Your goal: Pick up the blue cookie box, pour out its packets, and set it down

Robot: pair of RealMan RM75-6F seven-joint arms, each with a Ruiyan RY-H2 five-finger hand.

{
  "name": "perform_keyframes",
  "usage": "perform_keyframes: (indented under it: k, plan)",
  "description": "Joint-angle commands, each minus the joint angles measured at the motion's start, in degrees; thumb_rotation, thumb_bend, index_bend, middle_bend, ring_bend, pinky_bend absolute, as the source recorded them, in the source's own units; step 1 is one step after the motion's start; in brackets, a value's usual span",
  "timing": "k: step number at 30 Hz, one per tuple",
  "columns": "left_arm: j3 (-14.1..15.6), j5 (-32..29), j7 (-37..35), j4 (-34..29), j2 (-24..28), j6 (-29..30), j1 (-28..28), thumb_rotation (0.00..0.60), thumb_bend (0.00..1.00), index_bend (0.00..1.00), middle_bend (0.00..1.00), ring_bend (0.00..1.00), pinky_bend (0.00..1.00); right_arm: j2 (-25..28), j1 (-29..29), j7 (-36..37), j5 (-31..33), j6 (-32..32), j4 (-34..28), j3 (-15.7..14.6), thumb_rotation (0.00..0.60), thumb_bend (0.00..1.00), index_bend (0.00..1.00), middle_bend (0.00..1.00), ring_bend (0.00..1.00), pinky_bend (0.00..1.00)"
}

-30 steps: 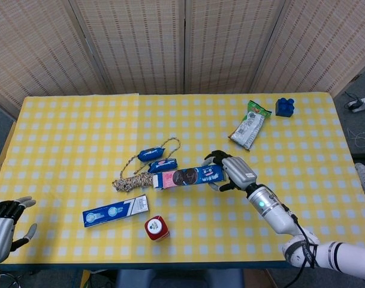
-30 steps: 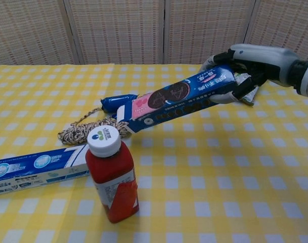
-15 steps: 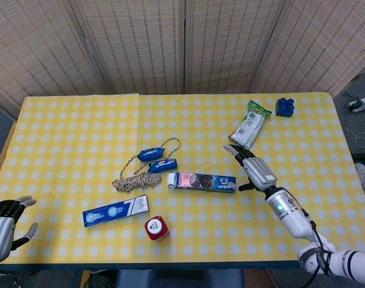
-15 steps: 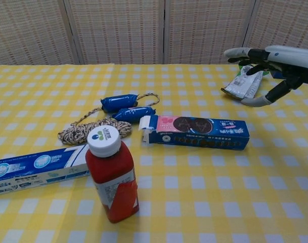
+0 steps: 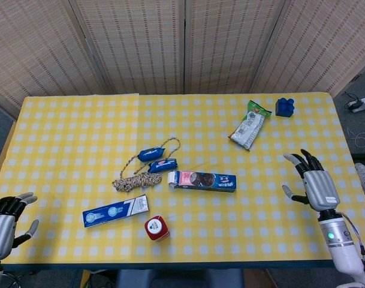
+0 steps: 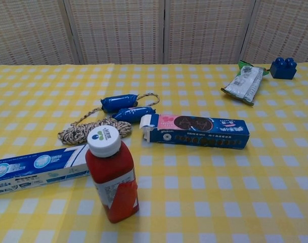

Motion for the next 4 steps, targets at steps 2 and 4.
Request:
perform_keyframes:
  k: [2,4]
  plan:
    - [-0.04,0.19,0.27,-0.22,-0.09,0.06,-0.1,0.6,0.33,0.35,0.27,0.25,0.18,2.16,-3.82,0.91,-1.05,3.42,-0.73,-1.49,0.6,0.26,0.16,0.19,0.04,0.1]
    - [-0.11,0.49,0.36,-0.2,-0.26,0.3,-0.18,0.6,0.33,0.35,0.27,0.25,0.18,2.62,-5.01,1.57,-1.52,4.43,-0.65,-1.74,0.6,0.26,0.16,0.19,0.04,0.1]
